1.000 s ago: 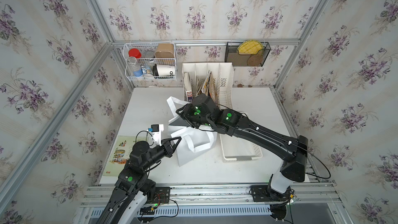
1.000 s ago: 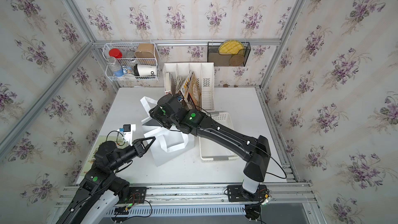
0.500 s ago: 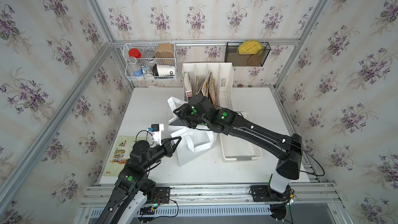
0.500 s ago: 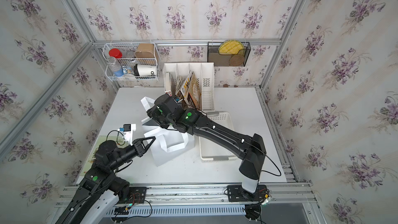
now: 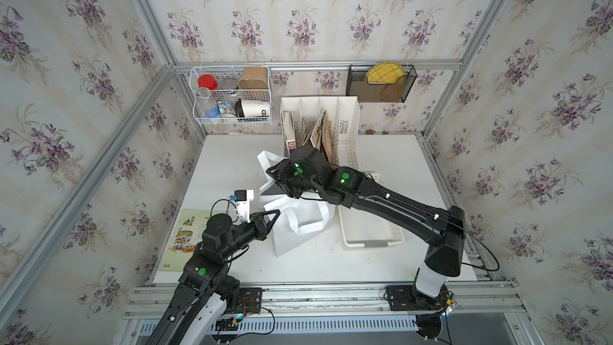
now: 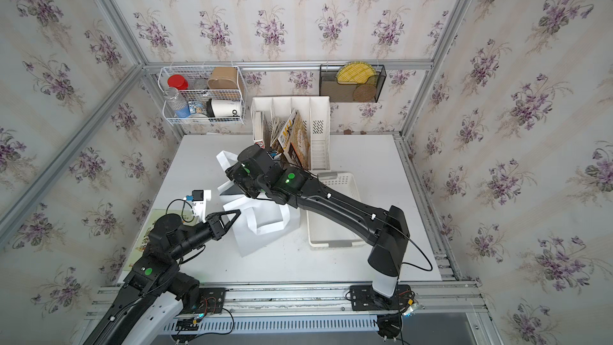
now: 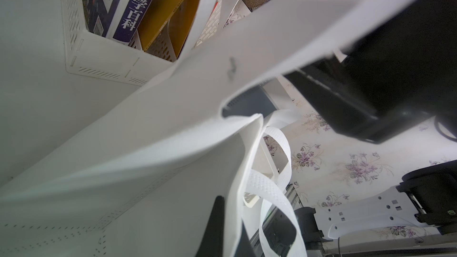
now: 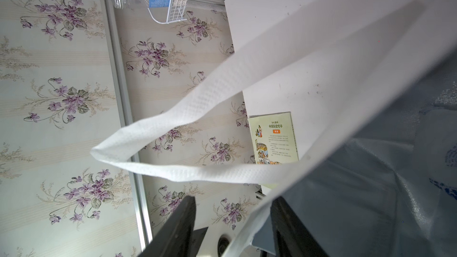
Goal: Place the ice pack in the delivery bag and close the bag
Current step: Seal the adhesive seal in the delivery bag.
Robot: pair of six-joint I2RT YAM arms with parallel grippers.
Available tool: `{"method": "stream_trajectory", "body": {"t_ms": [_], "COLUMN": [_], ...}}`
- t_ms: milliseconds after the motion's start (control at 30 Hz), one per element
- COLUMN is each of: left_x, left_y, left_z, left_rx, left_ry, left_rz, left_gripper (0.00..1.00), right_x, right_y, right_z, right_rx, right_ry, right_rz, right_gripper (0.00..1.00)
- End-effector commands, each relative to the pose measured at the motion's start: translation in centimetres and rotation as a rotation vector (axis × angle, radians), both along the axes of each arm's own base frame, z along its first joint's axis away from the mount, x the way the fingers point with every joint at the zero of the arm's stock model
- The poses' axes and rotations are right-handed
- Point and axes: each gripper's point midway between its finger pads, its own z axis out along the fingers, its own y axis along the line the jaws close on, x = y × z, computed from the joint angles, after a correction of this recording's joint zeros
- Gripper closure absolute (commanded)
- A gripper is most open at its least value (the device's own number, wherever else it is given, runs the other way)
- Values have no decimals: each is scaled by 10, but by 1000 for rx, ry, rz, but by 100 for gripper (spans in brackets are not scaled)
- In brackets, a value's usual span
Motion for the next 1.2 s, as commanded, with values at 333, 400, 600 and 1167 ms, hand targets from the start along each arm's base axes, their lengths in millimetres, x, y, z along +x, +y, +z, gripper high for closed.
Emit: {"method": "stream_trajectory", "body": {"t_ms": [333,400,600,1167], "left_x": [-6,-6,-5,-4], "left_y": [4,4,5,11], "left_z": [9,8,8,11], "left_rx": [0,0,-3,62], "left_ry": [-41,-39,-37,-87], "left_rz": [4,3,14,36], "left_gripper": [98,98,98,67], "right_x": [2,2,-2,-2], "right_y": [0,-1,-5,-7], "right_z": [0,-2,-6,-1], "right_rx": [14,12,17,20], "right_ry": [24,31,41,4], "right_rz": [-27,-29,-31,-17], "right_gripper": [49,51,63,100]}}
